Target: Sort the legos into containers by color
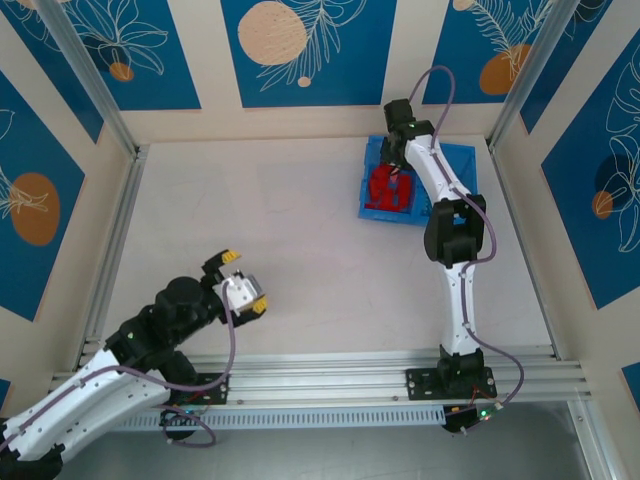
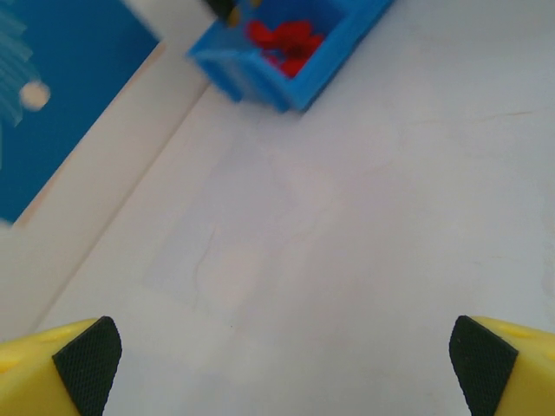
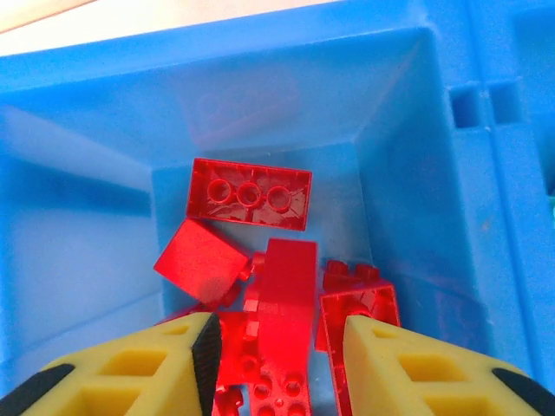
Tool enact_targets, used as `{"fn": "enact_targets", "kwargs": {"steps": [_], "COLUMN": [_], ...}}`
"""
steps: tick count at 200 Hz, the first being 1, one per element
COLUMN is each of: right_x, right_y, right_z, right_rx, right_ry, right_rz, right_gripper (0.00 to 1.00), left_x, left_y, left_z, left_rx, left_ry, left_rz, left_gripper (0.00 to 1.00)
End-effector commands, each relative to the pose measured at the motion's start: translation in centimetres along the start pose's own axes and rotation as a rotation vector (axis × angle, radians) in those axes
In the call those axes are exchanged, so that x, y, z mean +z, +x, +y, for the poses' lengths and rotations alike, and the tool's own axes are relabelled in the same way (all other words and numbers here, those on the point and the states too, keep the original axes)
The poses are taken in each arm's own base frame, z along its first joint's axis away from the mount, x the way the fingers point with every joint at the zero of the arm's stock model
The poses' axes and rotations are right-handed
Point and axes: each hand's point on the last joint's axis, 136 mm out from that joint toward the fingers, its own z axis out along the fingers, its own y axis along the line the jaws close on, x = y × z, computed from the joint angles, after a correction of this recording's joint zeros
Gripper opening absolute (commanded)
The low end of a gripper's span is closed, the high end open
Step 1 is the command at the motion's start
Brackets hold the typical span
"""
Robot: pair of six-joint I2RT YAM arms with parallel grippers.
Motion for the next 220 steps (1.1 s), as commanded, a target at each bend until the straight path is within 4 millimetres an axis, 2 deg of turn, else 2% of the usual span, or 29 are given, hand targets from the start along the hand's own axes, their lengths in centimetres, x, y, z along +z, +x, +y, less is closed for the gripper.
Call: {"fn": "enact_targets", "kwargs": {"steps": [1, 24, 37, 61, 82, 97, 111, 124, 141, 160, 181, 200, 220], "right_x": [-3.5, -6.1, -8.8, -13.7, -17.0, -18.1, -18.0, -16.9, -15.3, -14.2, -11.8, -9.2, -7.7], "right_y": [-0.5, 0.4, 0.9, 3.2, 5.9, 8.3, 10.6, 12.8, 14.9, 15.3, 15.5, 15.6, 14.9], "right_z": [-0.3, -0.6, -0.8, -1.7, -3.9, -6.3, -8.4, -9.9, -10.8, -11.2, -13.2, -14.2, -14.0], "right_rx": [-0.004, 0.006, 0.009, 0.016, 0.005, 0.0, -0.013, -0.033, -0.076, -0.135, -0.123, -0.087, -0.063], "right_ry": [-0.018, -0.056, -0.101, -0.199, -0.236, -0.221, -0.193, -0.175, -0.184, -0.187, -0.133, -0.148, -0.203], "right_rz": [-0.005, -0.002, -0.033, -0.108, -0.214, -0.291, -0.358, -0.403, -0.461, -0.579, -0.637, -0.593, -0.597], "right_gripper": [0.48, 0.47, 0.46, 0.47, 0.47, 0.47, 0.48, 0.52, 0.59, 0.59, 0.68, 0.7, 0.73], "left_x": [-0.6, -0.1, 0.2, 1.0, 1.8, 2.4, 3.0, 3.8, 4.8, 6.0, 7.2, 8.6, 10.1], "left_y": [1.8, 3.1, 4.3, 6.7, 9.2, 10.8, 12.1, 12.9, 14.4, 16.0, 17.3, 17.1, 16.8], "left_z": [4.0, 4.6, 5.2, 6.7, 8.3, 9.4, 10.1, 10.5, 11.3, 11.8, 12.4, 13.2, 13.8], "left_rx": [-0.197, -0.301, -0.344, -0.383, -0.422, -0.486, -0.549, -0.556, -0.548, -0.568, -0.588, -0.549, -0.567], "left_ry": [-0.242, -0.33, -0.395, -0.489, -0.568, -0.607, -0.63, -0.645, -0.685, -0.706, -0.712, -0.682, -0.613], "left_rz": [0.082, 0.038, 0.044, 0.094, 0.15, 0.182, 0.202, 0.213, 0.272, 0.305, 0.292, 0.261, 0.183], "left_gripper": [1.0, 1.0, 1.0, 1.0, 1.0, 1.0, 1.0, 1.0, 1.0, 1.0, 1.0, 1.0, 1.0]}}
